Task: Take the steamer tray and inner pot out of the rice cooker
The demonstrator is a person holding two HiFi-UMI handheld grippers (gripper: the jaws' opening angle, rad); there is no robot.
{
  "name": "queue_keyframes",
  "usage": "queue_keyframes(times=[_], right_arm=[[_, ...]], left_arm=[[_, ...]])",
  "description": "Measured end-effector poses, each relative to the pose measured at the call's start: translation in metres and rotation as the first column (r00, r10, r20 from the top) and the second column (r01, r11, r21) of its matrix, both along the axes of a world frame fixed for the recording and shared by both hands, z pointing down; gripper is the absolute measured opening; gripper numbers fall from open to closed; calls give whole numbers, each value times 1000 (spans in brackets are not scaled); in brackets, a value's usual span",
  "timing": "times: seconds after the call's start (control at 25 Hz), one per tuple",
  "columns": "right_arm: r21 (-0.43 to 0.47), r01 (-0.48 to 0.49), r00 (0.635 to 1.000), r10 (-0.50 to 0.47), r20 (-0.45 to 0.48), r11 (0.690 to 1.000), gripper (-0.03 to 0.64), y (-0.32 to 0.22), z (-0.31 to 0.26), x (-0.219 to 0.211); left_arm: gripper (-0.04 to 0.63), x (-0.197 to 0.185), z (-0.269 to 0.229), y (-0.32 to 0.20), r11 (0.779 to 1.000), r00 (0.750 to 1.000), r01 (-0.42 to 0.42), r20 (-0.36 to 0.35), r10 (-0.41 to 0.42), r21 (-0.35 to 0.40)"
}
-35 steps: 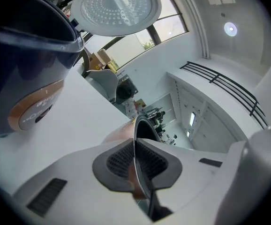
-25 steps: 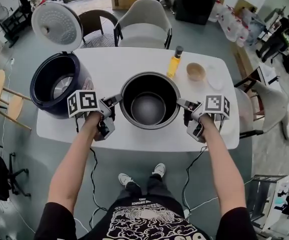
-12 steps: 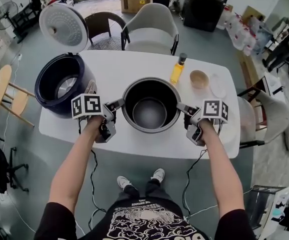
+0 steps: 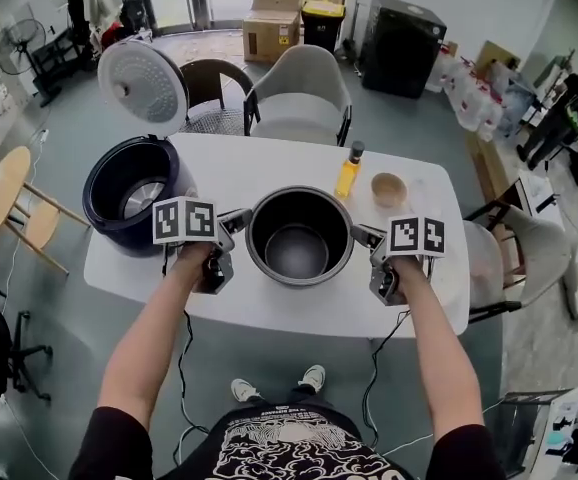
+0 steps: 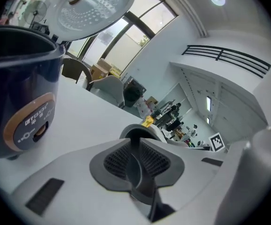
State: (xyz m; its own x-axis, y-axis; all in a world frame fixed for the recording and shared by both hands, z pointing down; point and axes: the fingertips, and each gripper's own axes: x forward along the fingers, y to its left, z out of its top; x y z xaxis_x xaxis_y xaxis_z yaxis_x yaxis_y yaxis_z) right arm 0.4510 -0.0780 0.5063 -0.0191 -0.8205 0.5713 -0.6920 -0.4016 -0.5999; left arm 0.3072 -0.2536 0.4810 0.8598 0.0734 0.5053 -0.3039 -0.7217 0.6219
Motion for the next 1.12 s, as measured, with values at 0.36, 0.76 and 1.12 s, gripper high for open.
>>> queue_keyframes(times=[0.36,0.76,1.12], right_arm=[[130,26,970,6,-242,991,72,-22,-102,-22],[273,13,873,123,-472,962,71,-13,-206,-55],[295,3,730,200,-654,955,53,11,-211,-71]], left_arm=[[52,0,-91,17,966,996,-9,-84,32,257],[31,-16,-185,36,833,978,34,-191,87,552],[25,-42,-184,51,714,976,77,-198,87,696]])
